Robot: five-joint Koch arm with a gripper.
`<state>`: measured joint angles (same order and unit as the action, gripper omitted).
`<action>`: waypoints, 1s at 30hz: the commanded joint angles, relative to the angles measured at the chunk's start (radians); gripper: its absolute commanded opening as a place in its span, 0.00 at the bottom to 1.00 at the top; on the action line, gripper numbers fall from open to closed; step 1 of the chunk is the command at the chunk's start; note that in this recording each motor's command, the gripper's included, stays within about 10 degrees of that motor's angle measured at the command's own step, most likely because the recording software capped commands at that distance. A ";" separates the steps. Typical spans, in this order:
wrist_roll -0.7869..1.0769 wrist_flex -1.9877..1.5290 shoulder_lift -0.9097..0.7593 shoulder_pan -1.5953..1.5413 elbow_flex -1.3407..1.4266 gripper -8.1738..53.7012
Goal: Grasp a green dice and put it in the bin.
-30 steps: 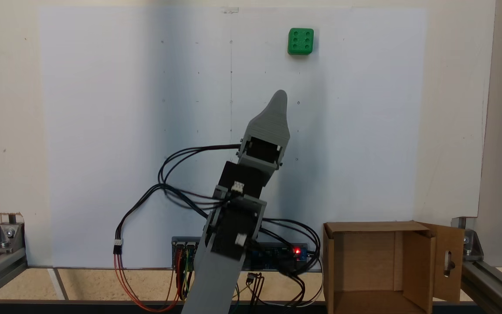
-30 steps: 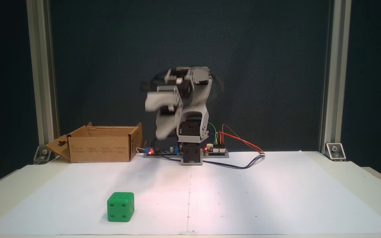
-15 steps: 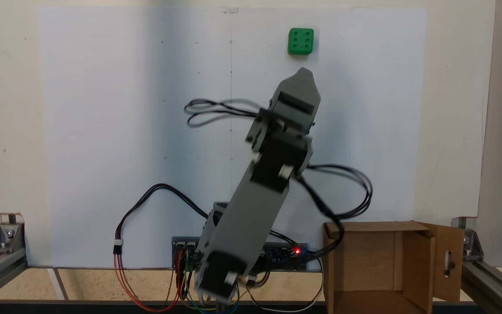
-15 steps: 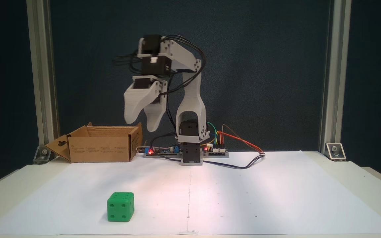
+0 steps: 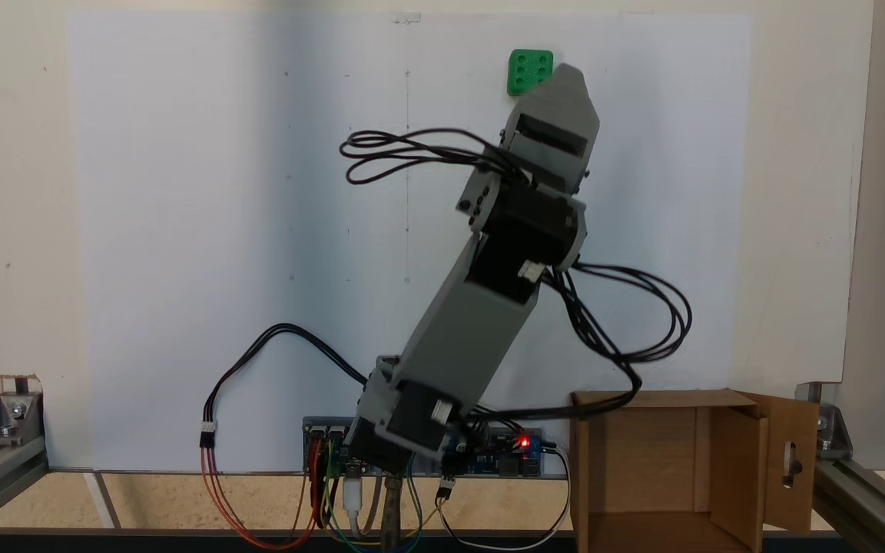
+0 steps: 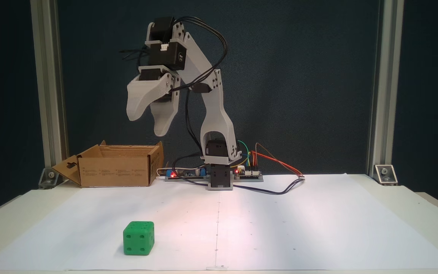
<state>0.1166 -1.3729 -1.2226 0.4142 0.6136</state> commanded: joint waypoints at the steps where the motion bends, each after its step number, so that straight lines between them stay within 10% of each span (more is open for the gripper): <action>1: 0.127 -0.123 0.029 -0.003 -0.084 0.91; 30: 0.365 -0.138 0.393 -0.040 -0.270 0.91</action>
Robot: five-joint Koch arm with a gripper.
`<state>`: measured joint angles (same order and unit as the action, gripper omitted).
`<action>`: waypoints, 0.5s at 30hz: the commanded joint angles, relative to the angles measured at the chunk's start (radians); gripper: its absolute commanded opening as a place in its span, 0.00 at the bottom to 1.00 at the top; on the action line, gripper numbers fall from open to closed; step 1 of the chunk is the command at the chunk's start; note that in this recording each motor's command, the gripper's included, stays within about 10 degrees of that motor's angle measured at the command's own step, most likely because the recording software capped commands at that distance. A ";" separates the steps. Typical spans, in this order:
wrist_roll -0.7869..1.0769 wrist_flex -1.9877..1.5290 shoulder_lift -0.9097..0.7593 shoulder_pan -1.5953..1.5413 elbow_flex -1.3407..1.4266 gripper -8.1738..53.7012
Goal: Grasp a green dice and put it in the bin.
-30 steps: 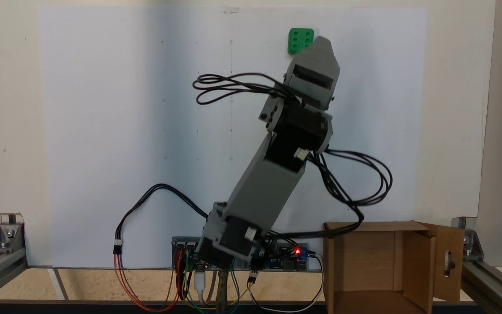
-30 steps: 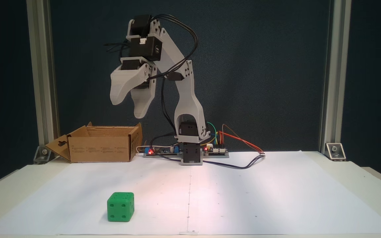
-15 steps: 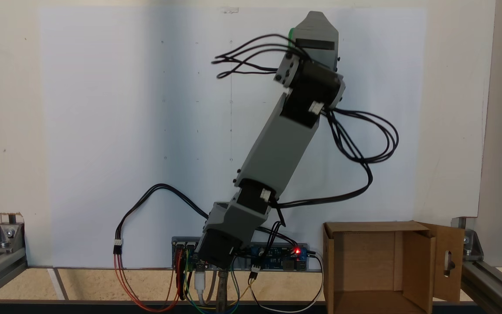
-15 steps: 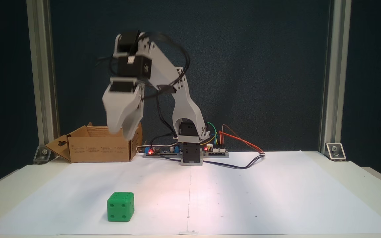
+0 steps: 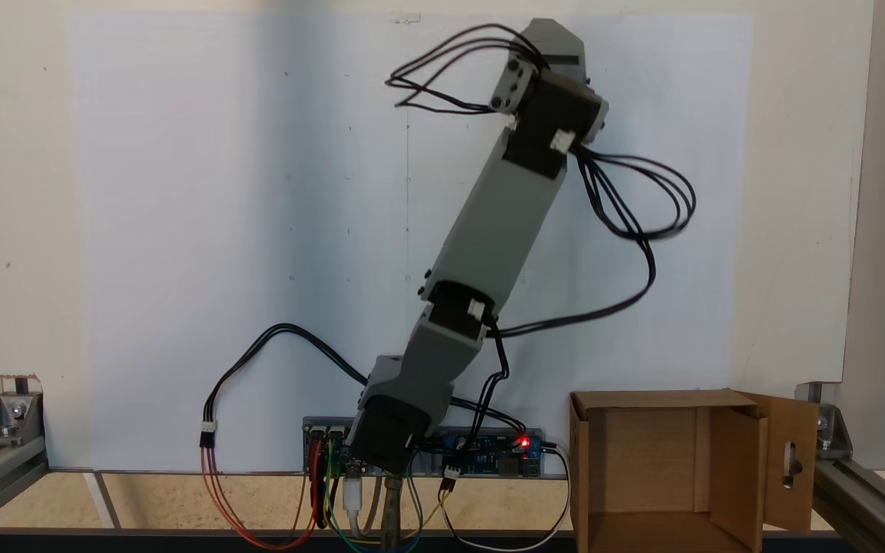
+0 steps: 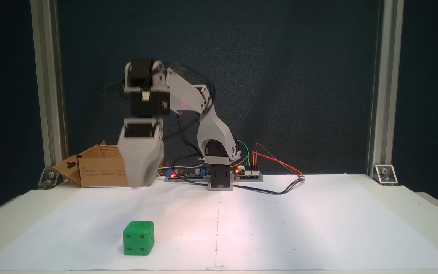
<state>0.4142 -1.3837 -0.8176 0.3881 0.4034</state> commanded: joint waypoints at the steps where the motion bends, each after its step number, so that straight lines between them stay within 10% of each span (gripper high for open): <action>1: 0.066 -0.127 -0.012 -0.018 -0.060 0.91; 15: 0.025 -0.091 -0.002 -0.043 -0.060 0.88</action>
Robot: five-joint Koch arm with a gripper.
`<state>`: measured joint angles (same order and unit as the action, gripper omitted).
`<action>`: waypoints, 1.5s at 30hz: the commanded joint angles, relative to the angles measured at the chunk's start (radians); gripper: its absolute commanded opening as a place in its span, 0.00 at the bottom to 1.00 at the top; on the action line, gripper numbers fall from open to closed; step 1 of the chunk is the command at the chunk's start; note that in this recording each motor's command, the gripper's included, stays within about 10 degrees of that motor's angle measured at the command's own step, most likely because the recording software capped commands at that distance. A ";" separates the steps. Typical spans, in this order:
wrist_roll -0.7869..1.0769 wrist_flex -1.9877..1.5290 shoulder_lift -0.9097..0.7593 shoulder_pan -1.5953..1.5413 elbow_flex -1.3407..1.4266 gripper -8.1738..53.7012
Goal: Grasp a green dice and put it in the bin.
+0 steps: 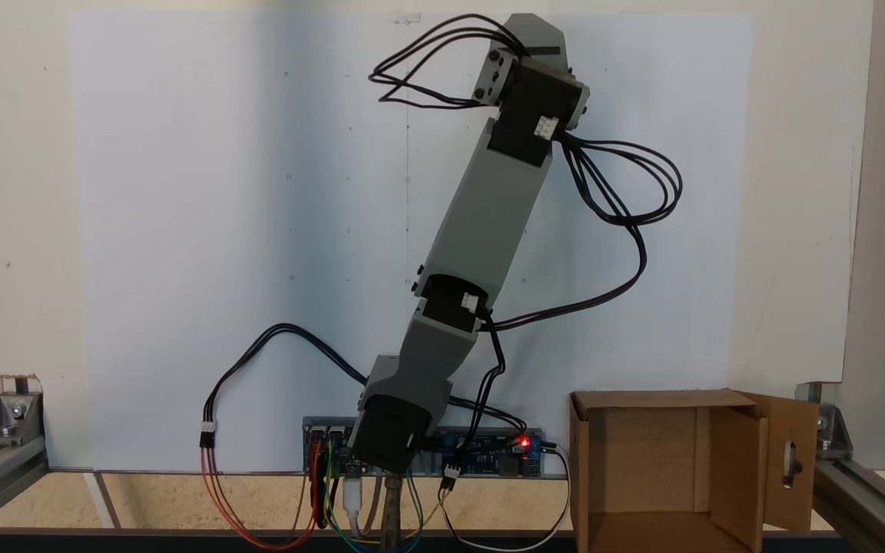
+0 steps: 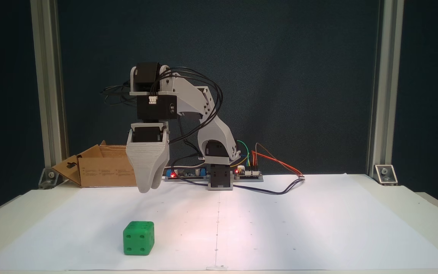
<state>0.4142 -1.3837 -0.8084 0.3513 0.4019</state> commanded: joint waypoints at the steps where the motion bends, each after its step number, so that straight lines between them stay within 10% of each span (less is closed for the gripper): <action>1: 0.014 -0.084 -0.008 -0.003 -0.058 0.88; 45: -0.181 0.098 0.153 0.012 -0.106 0.84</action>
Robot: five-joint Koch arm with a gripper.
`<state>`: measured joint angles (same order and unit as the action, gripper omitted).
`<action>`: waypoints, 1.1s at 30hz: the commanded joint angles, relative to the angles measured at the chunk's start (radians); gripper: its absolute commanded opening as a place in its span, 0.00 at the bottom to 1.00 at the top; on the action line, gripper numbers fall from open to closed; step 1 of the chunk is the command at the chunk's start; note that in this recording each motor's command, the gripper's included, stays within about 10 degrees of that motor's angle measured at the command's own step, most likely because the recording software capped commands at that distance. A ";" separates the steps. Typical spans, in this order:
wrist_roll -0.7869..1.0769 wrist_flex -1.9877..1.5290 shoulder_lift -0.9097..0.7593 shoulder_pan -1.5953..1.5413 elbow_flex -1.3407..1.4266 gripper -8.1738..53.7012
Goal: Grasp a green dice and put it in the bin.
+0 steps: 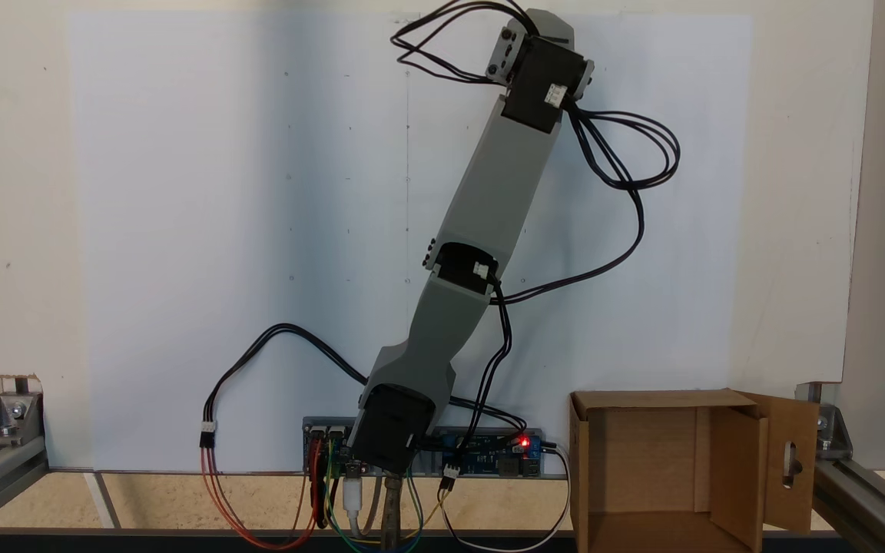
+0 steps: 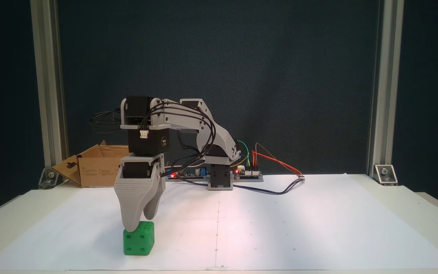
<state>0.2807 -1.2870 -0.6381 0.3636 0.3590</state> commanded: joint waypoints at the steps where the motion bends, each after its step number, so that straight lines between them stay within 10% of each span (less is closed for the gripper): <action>1: -0.046 0.002 -0.017 -0.002 -0.063 0.84; 33: -0.043 0.051 0.078 0.005 -0.063 0.76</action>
<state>0.2807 -1.2379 -0.5384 0.3666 0.3590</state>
